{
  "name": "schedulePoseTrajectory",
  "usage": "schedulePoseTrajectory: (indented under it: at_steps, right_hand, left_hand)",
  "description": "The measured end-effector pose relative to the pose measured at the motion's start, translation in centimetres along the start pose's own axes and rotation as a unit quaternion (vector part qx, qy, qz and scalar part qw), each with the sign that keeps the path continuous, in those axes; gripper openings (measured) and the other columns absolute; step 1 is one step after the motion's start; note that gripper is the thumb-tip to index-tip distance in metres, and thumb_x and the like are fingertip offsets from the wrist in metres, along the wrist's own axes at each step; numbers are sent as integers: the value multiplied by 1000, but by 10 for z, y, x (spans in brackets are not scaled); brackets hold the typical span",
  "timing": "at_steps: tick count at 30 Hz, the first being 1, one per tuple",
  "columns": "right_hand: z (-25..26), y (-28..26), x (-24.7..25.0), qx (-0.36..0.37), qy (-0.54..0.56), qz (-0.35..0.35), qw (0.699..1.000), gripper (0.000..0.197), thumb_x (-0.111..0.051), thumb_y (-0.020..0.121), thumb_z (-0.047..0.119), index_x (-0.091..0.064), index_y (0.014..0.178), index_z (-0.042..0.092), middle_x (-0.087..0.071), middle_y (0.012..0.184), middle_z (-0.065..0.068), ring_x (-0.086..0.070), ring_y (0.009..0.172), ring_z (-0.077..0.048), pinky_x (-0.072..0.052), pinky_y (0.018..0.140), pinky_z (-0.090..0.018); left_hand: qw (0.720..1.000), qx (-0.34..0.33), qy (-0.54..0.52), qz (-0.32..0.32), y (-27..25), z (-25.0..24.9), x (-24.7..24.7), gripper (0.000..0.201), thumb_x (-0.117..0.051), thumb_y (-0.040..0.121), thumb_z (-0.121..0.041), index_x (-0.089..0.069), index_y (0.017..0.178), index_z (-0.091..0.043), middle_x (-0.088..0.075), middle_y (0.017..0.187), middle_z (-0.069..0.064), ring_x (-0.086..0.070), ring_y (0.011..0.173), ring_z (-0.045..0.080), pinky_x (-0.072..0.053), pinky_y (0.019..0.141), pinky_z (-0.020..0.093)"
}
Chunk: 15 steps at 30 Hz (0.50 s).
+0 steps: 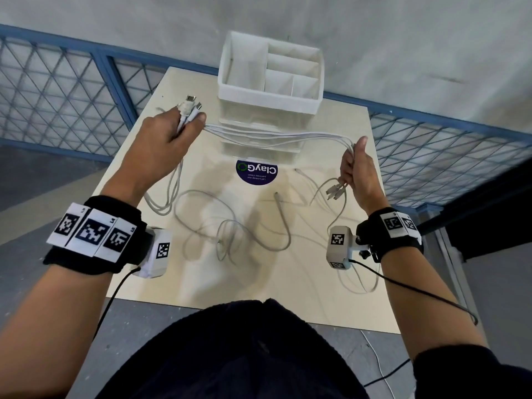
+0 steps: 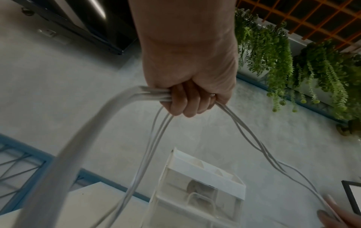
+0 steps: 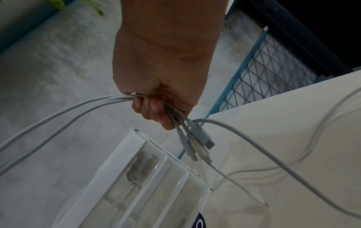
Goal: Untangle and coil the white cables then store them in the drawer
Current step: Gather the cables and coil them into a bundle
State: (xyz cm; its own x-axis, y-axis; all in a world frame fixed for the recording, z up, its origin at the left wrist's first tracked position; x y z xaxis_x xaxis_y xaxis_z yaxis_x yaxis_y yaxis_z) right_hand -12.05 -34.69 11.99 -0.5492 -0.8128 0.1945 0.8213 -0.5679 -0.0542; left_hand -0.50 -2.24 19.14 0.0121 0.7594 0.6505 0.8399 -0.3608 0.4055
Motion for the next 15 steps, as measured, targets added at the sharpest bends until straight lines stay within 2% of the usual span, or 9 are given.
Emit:
schedulePoseTrajectory:
  at_steps: [2,4,6,9,11,12,13,15]
  right_hand:
    - [1,0,2,19,-32,10,999,50,-15,98,52,-30,61,21,-30,55,-1,-34,49,-15,-40,55,-27]
    - [2,-1,3,39,-78,21,996,49,-15,100,46,-33,63,20,-35,55,-3,-45,55,-17,-45,64,-29]
    - [2,0,5,48,-104,18,993,45,-18,100,45,-36,67,21,-37,59,-1,-46,60,-16,-45,71,-32]
    - [5,3,5,42,-110,35,992,29,-32,99,42,-38,85,17,-37,74,5,-44,70,-11,-47,80,-37]
    - [12,7,0,46,-109,62,991,23,-46,97,32,-34,86,15,-35,77,6,-51,72,-6,-49,77,-38]
    - [16,9,-3,56,-98,69,991,21,-46,97,25,-33,83,17,-35,78,5,-55,67,0,-50,75,-41]
    - [20,13,-6,65,-87,63,992,21,-43,99,22,-33,81,19,-36,78,5,-57,63,5,-51,72,-44]
    - [26,19,-9,79,-67,36,994,21,-36,101,23,-36,80,21,-37,73,2,-59,57,0,-54,63,-41]
  left_hand:
    - [1000,-4,3,-4,-1,2,0,48,-47,96,-33,-26,55,-18,-33,50,2,-44,49,-4,-32,50,10]
    - [1000,-4,-4,-6,-1,5,2,48,-45,96,-36,-26,56,-19,-36,49,0,-42,48,-3,-32,49,11]
    - [1000,-2,-5,-4,0,6,4,48,-45,96,-37,-26,56,-21,-44,47,-2,-42,47,-4,-32,49,9]
    - [1000,-11,0,-3,-1,0,3,47,-45,97,-34,-26,56,-23,-39,48,-3,-46,50,-6,-33,50,8]
    - [1000,-13,5,-4,-2,-3,1,47,-45,97,-33,-26,56,-23,-37,50,0,-48,53,-8,-33,51,8]
    - [1000,-11,7,-8,-2,-4,1,47,-45,97,-32,-26,56,-22,-36,50,0,-48,53,-8,-33,51,8]
    - [1000,-8,6,-10,-2,-5,1,48,-45,97,-32,-26,55,-21,-35,50,0,-48,53,-9,-33,50,10]
    - [1000,-4,5,-10,-3,-6,1,48,-46,97,-31,-25,55,-20,-34,50,1,-48,52,-10,-30,50,21]
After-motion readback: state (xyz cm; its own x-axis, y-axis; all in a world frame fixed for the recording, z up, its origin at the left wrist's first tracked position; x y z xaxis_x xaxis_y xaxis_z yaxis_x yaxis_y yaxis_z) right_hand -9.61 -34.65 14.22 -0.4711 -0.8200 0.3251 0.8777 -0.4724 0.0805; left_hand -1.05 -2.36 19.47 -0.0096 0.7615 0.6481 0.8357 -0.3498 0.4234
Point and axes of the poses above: each hand's wrist, its own y-axis towards the middle knuckle, its own x-axis out of the back of the hand, z = x × y, the point moved 2 cm from there along y, towards the middle knuckle
